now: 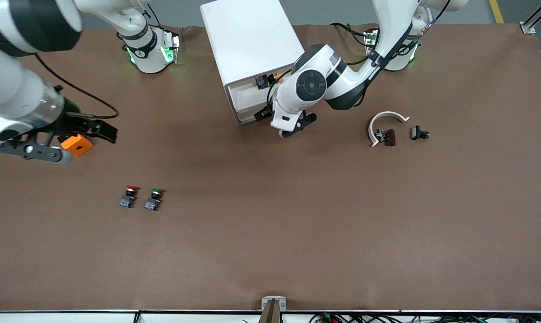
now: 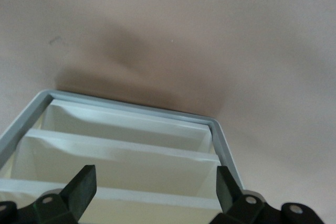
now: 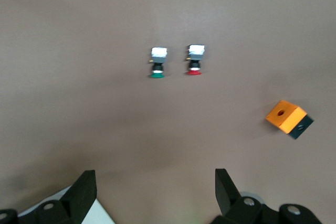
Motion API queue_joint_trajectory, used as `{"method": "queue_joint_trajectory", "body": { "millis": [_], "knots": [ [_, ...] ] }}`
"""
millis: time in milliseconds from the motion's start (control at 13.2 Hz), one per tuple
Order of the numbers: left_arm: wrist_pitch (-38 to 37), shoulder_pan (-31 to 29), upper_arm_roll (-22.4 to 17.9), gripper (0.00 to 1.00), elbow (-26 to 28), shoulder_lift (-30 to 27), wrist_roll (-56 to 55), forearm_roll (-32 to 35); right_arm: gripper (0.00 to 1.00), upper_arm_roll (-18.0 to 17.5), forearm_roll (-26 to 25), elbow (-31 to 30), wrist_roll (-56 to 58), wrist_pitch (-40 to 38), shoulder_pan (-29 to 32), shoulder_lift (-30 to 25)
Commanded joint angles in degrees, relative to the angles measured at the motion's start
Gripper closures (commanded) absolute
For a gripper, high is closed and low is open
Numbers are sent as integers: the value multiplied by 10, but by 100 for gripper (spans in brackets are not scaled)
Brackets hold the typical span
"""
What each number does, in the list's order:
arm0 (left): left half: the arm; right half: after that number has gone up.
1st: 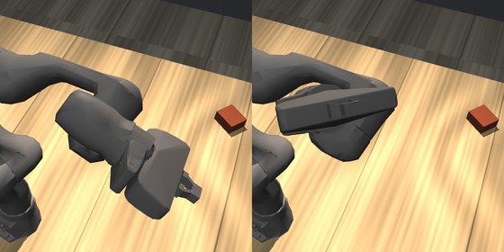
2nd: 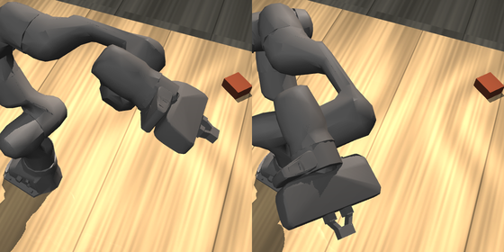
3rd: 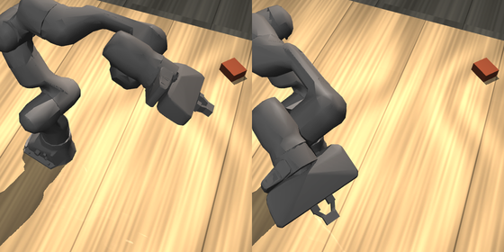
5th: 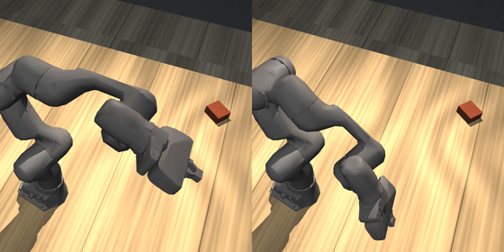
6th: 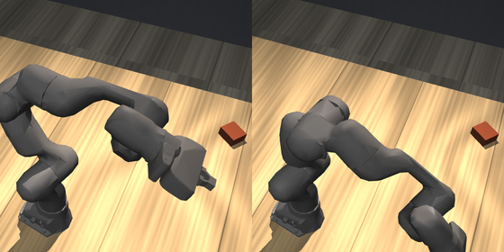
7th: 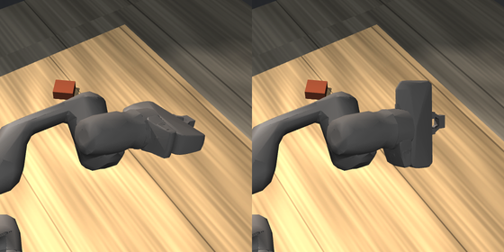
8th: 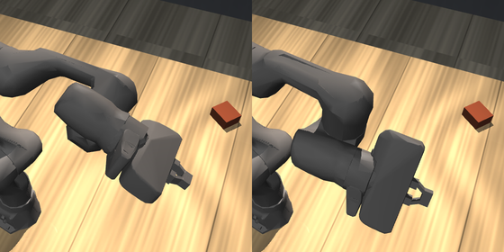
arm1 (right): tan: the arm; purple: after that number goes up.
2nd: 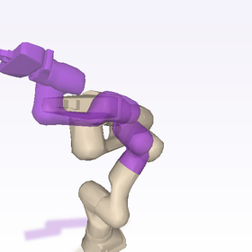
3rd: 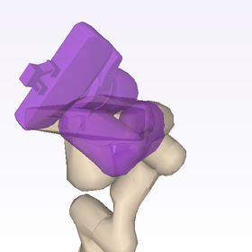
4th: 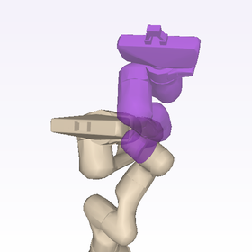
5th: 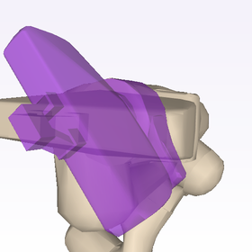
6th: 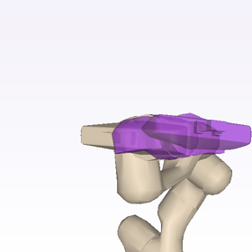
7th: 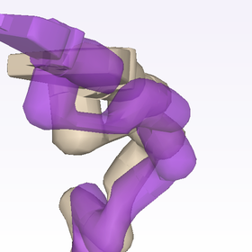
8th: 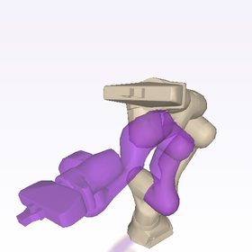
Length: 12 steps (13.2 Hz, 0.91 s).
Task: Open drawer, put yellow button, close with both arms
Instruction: 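Push the drawer closed with the left gripper while the right gripper withdraws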
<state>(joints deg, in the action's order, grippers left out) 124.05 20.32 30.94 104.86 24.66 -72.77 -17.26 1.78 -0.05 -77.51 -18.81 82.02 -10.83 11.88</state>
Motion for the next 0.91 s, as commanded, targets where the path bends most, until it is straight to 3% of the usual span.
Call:
{"method": "queue_joint_trajectory", "body": {
  "millis": [0, 530, 832],
  "knots": [
    [-5, 17, 6, 0, -8, 11, -25, -14, 0, -12, -1, -32, 46, 10, 41, -17],
    [-5, 21, 38, 0, -8, 26, -35, -58, 0, -11, -2, -41, 152, 30, 131, -17],
    [-5, 26, 39, 0, -10, 27, -34, -58, 0, -12, -12, -22, 150, 20, 147, -16]
  ]
}}
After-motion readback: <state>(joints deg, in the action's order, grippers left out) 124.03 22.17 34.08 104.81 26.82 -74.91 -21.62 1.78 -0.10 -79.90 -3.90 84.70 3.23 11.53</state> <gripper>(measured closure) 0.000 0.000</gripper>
